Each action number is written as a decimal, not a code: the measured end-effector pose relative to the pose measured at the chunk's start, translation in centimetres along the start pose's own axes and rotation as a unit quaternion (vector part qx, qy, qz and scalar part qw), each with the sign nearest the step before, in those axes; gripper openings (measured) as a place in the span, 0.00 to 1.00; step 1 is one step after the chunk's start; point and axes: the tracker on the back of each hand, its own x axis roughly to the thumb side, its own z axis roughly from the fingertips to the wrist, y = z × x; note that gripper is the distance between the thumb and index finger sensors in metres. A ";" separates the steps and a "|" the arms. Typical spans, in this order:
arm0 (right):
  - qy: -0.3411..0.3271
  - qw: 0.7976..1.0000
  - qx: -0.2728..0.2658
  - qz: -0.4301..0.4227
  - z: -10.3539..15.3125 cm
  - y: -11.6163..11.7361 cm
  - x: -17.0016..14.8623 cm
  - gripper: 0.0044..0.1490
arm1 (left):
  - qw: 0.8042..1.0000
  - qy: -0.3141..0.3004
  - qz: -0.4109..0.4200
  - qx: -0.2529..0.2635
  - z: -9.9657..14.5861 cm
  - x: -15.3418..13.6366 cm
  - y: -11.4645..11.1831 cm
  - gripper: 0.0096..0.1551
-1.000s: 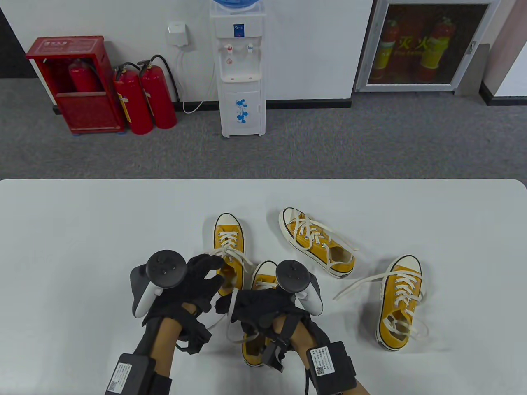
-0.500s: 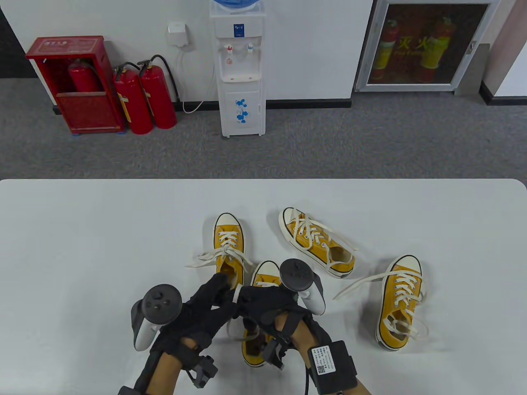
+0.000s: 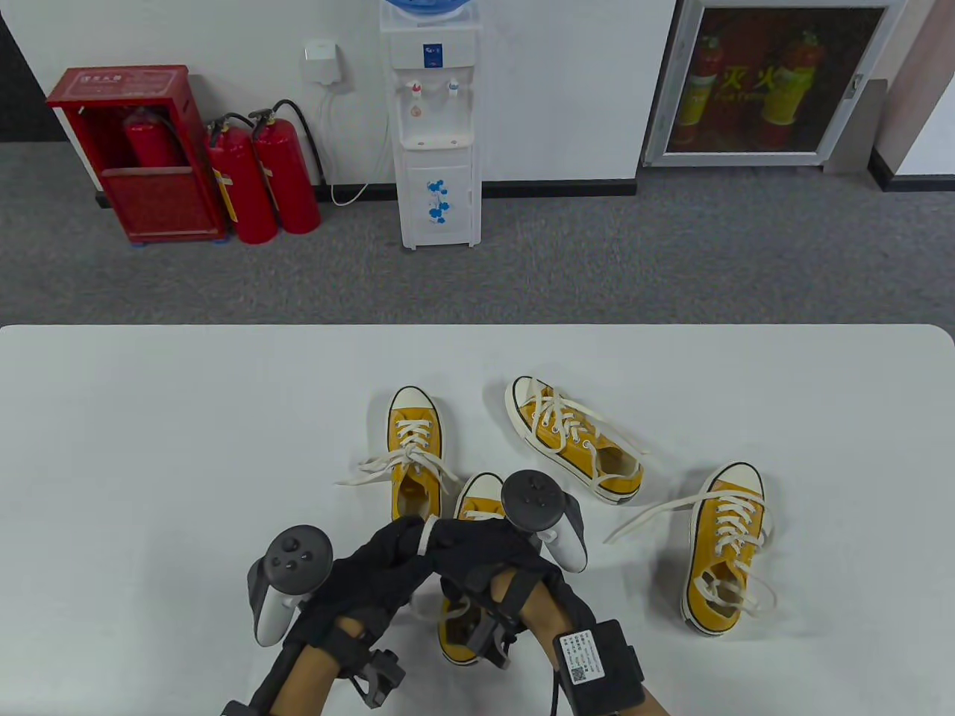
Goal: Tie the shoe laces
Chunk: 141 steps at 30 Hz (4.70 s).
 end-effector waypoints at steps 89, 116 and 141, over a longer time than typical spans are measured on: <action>-0.037 0.973 -0.062 0.220 2.0 0.6 0.9 0.52 | 0.992 -0.071 -0.025 -0.103 0.4 1.8 -1.3 0.27; -0.029 0.996 -0.072 0.051 3.5 -2.9 1.0 0.25 | 0.999 -0.026 -0.034 0.010 0.9 0.1 3.4 0.29; 0.019 0.942 -0.328 0.072 14.9 -10.7 0.3 0.26 | 0.972 0.013 -0.167 0.163 3.8 -0.1 10.3 0.20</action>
